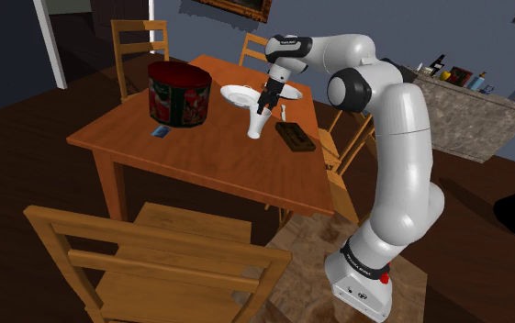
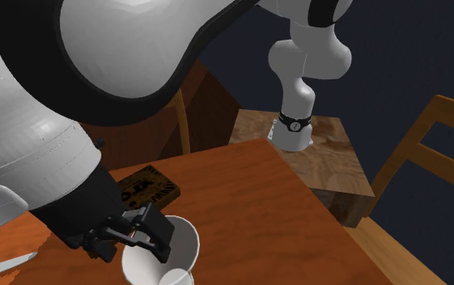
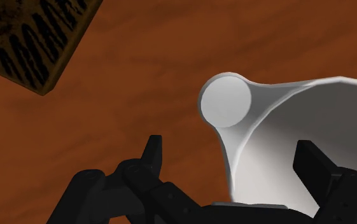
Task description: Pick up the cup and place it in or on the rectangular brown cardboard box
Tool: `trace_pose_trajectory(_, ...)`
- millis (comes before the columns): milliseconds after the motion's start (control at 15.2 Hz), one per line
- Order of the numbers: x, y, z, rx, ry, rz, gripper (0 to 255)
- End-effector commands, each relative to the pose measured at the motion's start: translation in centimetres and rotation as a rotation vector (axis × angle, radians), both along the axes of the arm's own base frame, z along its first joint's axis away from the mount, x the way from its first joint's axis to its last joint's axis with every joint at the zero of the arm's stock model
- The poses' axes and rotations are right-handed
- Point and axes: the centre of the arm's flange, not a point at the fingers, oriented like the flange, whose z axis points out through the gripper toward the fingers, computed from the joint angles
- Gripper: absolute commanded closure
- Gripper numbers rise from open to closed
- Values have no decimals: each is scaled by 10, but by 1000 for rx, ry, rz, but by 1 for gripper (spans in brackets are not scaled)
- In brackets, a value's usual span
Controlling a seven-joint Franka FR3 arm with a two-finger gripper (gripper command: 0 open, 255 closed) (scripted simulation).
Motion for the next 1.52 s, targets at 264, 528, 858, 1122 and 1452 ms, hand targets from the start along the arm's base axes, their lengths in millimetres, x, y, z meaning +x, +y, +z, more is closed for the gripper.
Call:
trace_pose_trajectory(264, 0, 0, 0, 0, 0, 0, 255)
trace_pose_trajectory(528, 0, 0, 0, 0, 0, 0, 255)
trace_pose_trajectory(858, 0, 0, 10, 0, 0, 0, 255)
trace_pose_trajectory(1122, 0, 0, 32, 0, 0, 0, 255)
trace_pose_trajectory(1452, 0, 0, 58, 0, 0, 0, 255)
